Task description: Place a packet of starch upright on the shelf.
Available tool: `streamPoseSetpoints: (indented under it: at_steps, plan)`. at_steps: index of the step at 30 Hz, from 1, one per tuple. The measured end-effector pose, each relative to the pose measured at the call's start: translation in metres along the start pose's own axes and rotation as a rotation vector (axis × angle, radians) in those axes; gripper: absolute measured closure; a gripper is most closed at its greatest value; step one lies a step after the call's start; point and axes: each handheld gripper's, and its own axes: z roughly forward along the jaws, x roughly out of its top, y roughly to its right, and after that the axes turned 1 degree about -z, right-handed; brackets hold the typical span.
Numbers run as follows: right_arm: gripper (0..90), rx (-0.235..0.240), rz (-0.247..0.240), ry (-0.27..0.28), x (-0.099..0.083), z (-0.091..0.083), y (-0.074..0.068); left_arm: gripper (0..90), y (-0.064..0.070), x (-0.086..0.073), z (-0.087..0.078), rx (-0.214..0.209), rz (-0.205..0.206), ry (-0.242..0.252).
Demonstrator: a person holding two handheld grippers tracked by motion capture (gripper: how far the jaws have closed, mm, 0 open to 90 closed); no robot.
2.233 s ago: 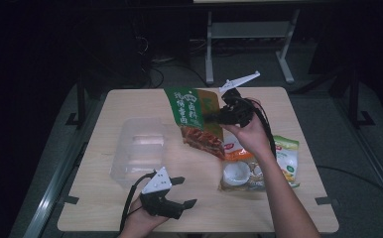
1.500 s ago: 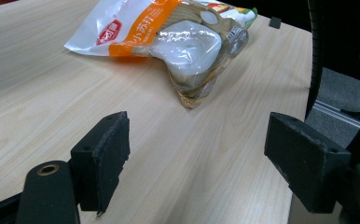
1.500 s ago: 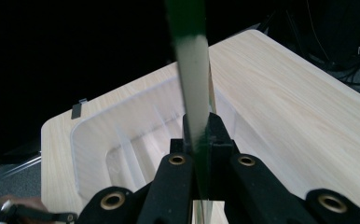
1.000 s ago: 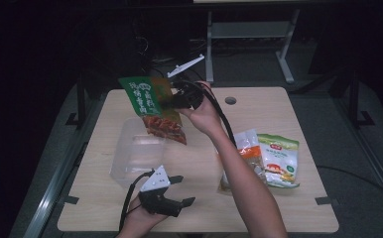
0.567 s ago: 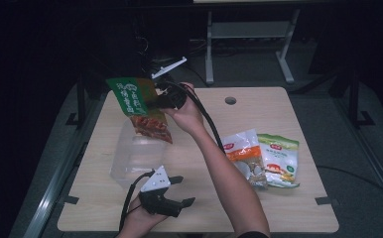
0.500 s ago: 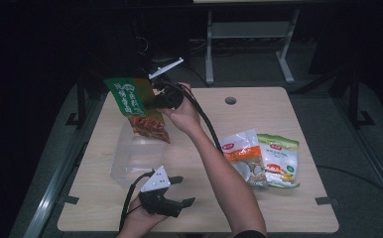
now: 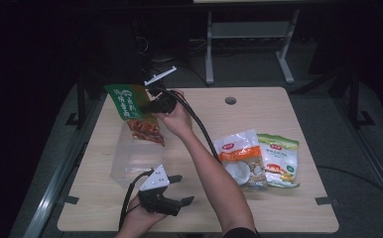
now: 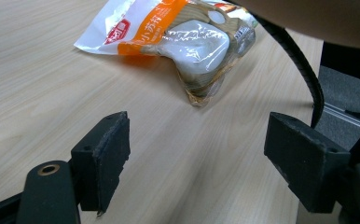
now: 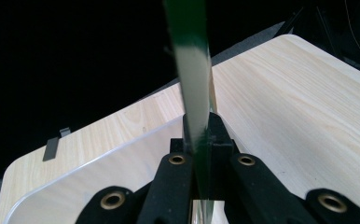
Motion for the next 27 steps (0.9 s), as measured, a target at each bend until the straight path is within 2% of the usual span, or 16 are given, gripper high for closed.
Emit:
streamPoseSetpoints:
  at_steps: [6,23,27]
  plan:
    - [89.6,-0.012,0.021,0.038,-0.010,0.001,0.009,22.3,0.000,0.000,0.000,0.003,-0.002,0.000]
    - [89.0,-0.003,0.082,0.031,-0.031,0.003,0.024,22.3,-0.003,0.000,-0.001,0.006,-0.007,0.001]
    - [84.2,-0.009,0.082,0.023,-0.030,0.000,0.025,22.3,-0.003,0.000,-0.001,0.006,-0.007,0.001]
